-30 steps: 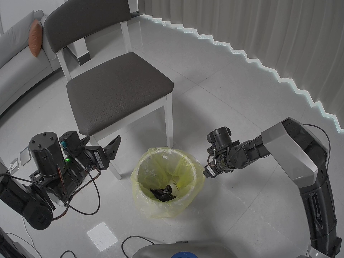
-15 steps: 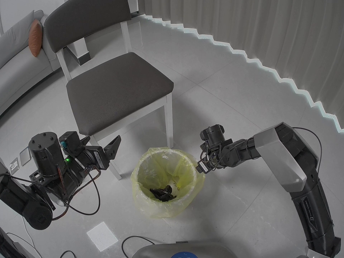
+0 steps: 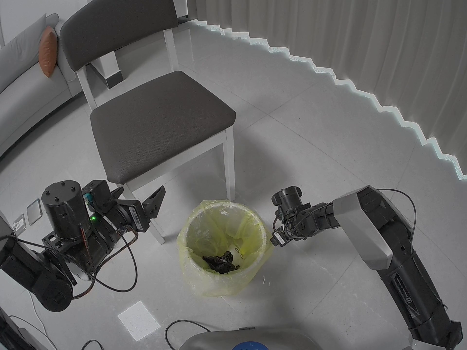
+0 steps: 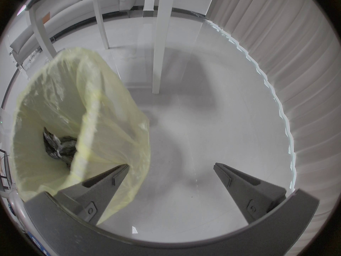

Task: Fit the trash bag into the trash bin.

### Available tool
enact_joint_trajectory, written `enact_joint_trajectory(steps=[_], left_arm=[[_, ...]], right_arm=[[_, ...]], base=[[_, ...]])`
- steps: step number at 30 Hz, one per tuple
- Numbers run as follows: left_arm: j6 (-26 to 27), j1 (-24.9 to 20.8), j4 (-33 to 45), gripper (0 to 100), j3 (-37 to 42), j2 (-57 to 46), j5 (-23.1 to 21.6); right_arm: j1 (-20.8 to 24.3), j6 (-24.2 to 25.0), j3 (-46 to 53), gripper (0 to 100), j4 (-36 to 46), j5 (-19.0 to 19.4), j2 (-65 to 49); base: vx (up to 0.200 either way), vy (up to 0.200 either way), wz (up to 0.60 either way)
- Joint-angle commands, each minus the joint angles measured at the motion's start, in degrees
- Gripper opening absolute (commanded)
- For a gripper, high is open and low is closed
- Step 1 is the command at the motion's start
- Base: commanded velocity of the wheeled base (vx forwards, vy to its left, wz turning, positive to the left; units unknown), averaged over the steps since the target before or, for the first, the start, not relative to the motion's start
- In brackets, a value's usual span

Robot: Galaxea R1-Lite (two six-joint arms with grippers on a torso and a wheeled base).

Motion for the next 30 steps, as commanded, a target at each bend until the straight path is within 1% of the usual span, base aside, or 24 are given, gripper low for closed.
enact_joint_trajectory(steps=[1,5,11,14,17,19,20,26,27,29,30], left_arm=[[0.0,0.1,0.0,100,-0.1,0.1,0.0],[-0.1,0.1,0.0,100,-0.1,0.2,0.0],[-0.1,0.1,0.0,100,-0.1,-0.1,0.0],[-0.1,0.1,0.0,100,-0.1,-0.3,0.0],[-0.1,0.1,0.0,100,-0.1,-0.5,0.0],[-0.1,0.1,0.0,100,-0.1,-0.5,0.0],[0.0,-0.1,-0.1,100,-0.1,-0.7,0.1],[0.0,-0.2,0.0,100,-0.1,-1.8,0.0],[0.0,-0.3,0.0,100,0.0,-2.0,0.0],[0.0,-0.3,0.0,100,0.0,-2.0,0.0],[0.0,-0.3,0.0,100,-0.1,-2.0,0.0]], right_arm=[[-0.5,0.3,-0.1,100,0.2,0.1,1.3],[-0.6,1.1,-0.1,100,0.8,0.0,0.5],[-1.1,2.2,-0.1,100,3.8,0.1,-3.9],[-1.2,3.4,-0.1,100,4.0,-0.1,-7.4],[-1.0,3.4,2.8,100,3.4,-0.3,-11.8],[-0.8,3.4,3.4,100,3.3,-0.3,-12.8],[-0.3,3.4,5.2,100,2.3,-0.3,-15.4],[2.7,2.7,10.2,100,-1.0,-0.2,-20.7],[4.6,2.3,12.4,100,-2.2,-0.1,-22.2],[6.2,2.1,14.1,100,-3.3,0.0,-23.2],[7.7,1.9,15.5,100,-4.4,0.1,-23.8]], base=[[0.0,0.0,0.0],[0.0,0.0,0.0],[0.0,0.0,0.0],[0.0,0.0,0.0],[0.0,0.0,0.0],[0.0,0.0,0.0],[0.0,0.0,0.0],[0.0,0.0,0.0],[0.0,0.0,0.0],[0.0,0.0,0.0],[0.0,0.0,0.0]])
